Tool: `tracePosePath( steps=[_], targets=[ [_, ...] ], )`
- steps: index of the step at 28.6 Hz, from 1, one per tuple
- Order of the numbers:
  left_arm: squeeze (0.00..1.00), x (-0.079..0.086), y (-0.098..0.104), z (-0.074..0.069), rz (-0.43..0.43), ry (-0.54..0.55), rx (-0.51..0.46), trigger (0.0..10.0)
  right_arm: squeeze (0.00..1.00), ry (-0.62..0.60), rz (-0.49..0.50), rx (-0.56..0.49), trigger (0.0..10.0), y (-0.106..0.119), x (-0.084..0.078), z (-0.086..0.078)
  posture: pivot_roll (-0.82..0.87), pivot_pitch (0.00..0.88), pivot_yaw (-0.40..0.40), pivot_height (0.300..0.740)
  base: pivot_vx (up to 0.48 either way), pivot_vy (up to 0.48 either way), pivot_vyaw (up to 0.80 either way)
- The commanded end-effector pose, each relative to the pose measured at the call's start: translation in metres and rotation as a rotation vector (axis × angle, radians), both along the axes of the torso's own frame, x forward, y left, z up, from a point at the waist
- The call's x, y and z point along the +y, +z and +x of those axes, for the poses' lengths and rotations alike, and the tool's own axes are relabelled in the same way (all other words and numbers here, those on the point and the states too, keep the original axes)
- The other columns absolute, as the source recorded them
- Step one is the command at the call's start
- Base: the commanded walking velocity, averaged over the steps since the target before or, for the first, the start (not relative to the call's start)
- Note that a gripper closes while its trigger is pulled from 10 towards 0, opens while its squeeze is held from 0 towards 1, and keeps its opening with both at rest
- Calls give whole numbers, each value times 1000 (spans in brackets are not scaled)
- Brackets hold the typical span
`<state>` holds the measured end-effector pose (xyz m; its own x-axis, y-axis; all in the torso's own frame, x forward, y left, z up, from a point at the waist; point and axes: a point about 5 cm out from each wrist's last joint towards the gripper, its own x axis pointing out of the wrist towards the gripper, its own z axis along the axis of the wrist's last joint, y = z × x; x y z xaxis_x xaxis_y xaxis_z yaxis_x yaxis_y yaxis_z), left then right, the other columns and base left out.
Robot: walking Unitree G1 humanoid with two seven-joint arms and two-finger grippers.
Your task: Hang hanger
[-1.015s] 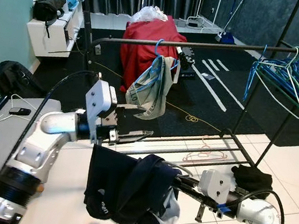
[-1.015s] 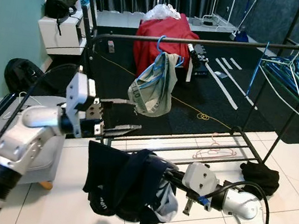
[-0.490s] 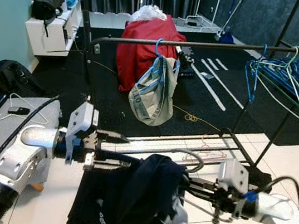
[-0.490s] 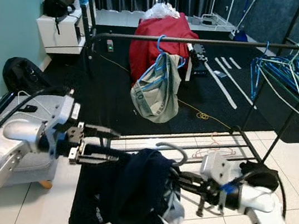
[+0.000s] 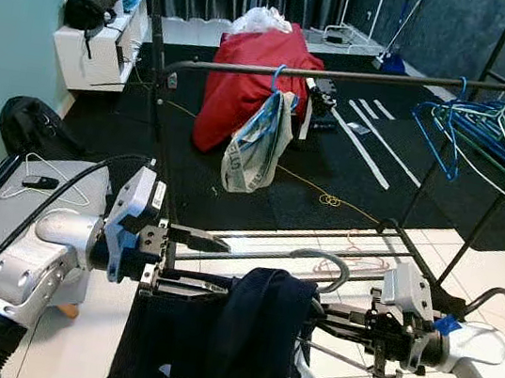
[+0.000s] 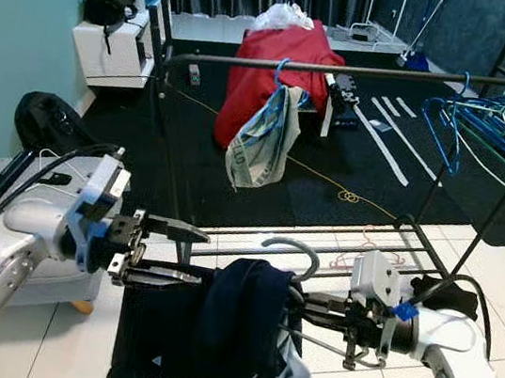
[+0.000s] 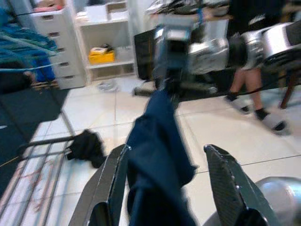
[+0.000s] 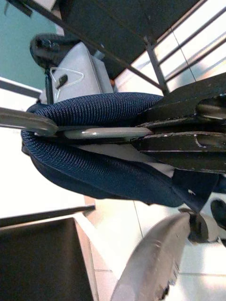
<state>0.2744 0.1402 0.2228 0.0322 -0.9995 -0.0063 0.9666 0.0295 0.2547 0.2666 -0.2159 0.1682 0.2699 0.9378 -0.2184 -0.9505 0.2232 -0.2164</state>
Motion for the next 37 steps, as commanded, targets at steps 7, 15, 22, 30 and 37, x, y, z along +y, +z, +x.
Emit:
tracePosePath(
  steps=[7, 15, 22, 30, 37],
  targets=[
    [0, -20, -10, -12, 80, -61, 29, 10000, 0, 59, 13, -16, 10000, 15, 7, 0, -102, 75, 20, 740, 0, 0, 0],
    [0, -39, -16, 4, 44, 88, -19, 10000, 0, 96, 17, -10, 10000, 17, 15, -1, -109, 74, 22, 740, 0, 0, 0],
    [0, -42, -15, 2, 31, 89, 26, 10000, 0, 114, 14, 12, 10000, 16, 18, -4, -109, 74, 22, 740, 0, 0, 0],
    [0, -51, -24, -10, 43, 29, 77, 10000, 0, 120, 15, 28, 10000, 14, 21, -5, -106, 74, 24, 740, 0, 0, 0],
    [0, -54, -26, -12, 45, 16, 86, 4863, 0, 117, 21, 28, 10000, 14, 22, -3, -105, 69, 25, 740, 0, 0, 0]
  ],
)
